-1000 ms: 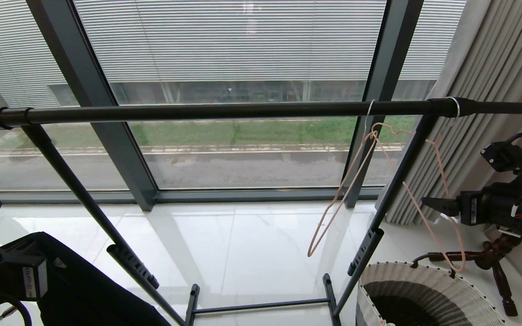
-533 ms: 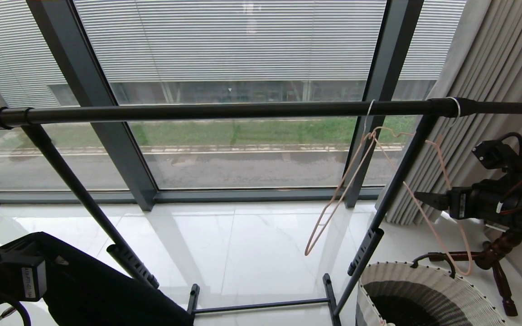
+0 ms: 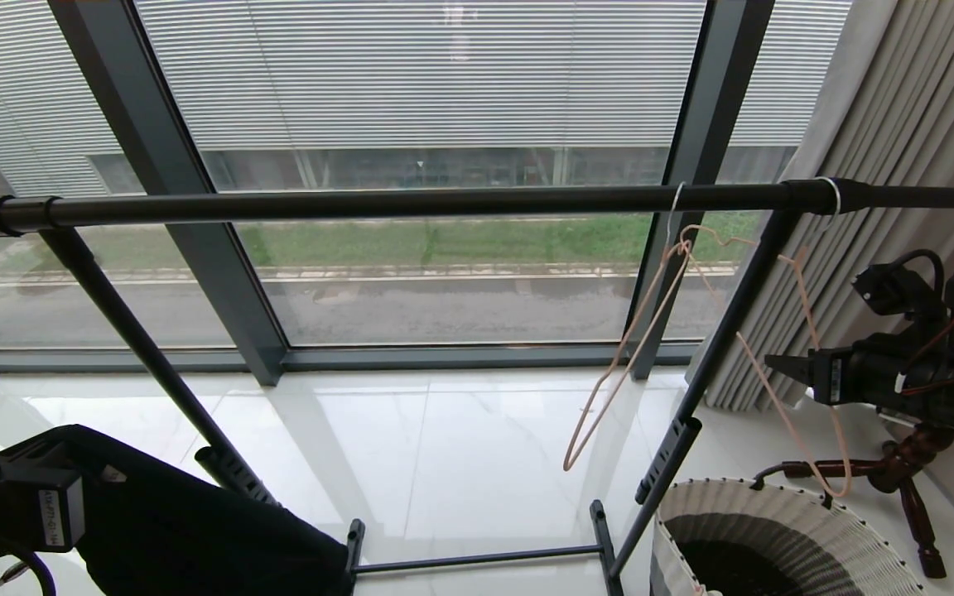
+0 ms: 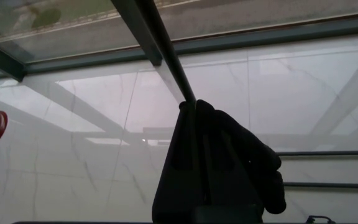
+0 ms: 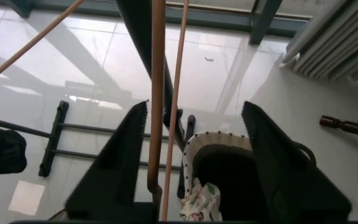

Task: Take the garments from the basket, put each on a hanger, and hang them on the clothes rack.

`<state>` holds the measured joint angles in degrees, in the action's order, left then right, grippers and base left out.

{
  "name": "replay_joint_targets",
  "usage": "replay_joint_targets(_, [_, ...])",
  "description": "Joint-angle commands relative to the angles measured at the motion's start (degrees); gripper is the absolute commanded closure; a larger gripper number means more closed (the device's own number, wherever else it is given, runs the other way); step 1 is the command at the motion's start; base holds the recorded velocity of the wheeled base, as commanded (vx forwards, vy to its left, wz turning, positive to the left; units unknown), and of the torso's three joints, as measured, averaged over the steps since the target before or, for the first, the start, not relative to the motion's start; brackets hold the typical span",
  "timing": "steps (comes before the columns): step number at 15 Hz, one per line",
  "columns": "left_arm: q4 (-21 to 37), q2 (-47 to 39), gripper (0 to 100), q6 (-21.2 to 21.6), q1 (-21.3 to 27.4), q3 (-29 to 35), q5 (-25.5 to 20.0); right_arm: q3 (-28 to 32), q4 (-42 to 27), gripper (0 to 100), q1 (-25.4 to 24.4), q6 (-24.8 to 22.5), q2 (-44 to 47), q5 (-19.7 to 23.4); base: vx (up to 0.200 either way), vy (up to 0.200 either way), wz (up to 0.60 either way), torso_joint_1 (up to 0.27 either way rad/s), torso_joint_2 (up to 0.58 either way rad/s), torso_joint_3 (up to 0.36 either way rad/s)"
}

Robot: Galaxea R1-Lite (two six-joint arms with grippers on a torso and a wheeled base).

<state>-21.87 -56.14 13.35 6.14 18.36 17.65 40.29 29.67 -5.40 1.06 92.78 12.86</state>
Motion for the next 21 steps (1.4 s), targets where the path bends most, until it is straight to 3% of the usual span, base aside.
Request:
replay_joint_targets(1, [-0.01, 0.06, 100, 0.01, -0.08, 0.01, 0.01, -0.04, 0.04, 100, -0.05, -0.01, 0.12, -0.03, 0.0, 0.0, 0.0, 0.0, 0.0, 0.0])
replay_joint_targets(10, [-0.01, 0.15, 100, 0.01, -0.08, -0.08, 0.01, -0.04, 2.67, 100, -0.05, 0.43, -0.32, -3.19, 0.0, 0.0, 0.0, 0.0, 0.0, 0.0])
replay_joint_targets(13, [-0.01, 0.5, 100, -0.08, -0.08, -0.08, 0.01, -0.04, 4.69, 100, -0.14, 0.43, -2.17, -6.45, 0.0, 0.0, 0.0, 0.0, 0.0, 0.0])
replay_joint_targets(21, [-0.01, 1.12, 100, 0.01, -0.08, -0.08, 0.01, -4.78, 4.69, 100, -0.14, 0.35, -10.96, -6.62, 0.0, 0.0, 0.0, 0.0, 0.0, 0.0])
